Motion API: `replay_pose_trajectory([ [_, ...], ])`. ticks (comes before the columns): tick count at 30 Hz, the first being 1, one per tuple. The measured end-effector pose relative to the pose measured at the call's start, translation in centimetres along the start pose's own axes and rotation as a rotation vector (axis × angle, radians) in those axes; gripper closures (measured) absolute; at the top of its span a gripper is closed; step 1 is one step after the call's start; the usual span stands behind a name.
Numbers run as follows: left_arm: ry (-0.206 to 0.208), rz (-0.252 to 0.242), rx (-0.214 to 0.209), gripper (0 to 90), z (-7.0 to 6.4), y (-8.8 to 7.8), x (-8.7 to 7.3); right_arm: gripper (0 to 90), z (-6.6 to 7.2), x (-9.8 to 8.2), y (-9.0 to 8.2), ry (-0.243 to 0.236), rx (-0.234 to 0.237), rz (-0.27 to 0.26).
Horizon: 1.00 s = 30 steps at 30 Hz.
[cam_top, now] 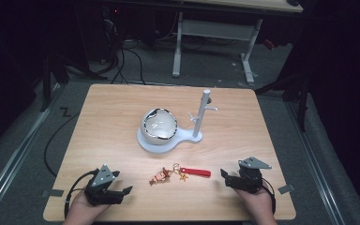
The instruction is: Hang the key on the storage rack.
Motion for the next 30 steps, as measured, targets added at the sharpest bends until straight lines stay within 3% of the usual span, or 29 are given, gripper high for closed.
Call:
replay_pose_trajectory([
  [5, 0.006, 0.002, 0.001, 24.1, 0.0, -0.1, 0.1, 22.0, -0.3, 0.0, -0.4, 0.034, 0.009, -0.004],
  [13, -0.014, -0.007, 0.009, 24.3, 0.3, -0.6, -0.1, 23.9, 0.5, 0.2, -0.1, -0.010, 0.028, 0.005],
  [19, -0.013, -0.005, 0.012, 24.4, 0.4, -0.8, -0.2, 29.1, 1.0, 0.3, 0.1, -0.008, 0.051, 0.012],
  [30, -0.023, -0.001, 0.036, 24.6, 0.7, -1.5, -0.8, 36.2, 3.7, 1.5, 1.1, -0.110, 0.143, 0.018],
])
Point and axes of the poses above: each handheld gripper's, and its own axes: y roughly forward along the jaws, x roughly out of its top, z roughly to its left, the point moved 7 cm from there along y, roughly forward along the jaws, and after that the axes turned 4 degrees about y, right-handed, at the moved point
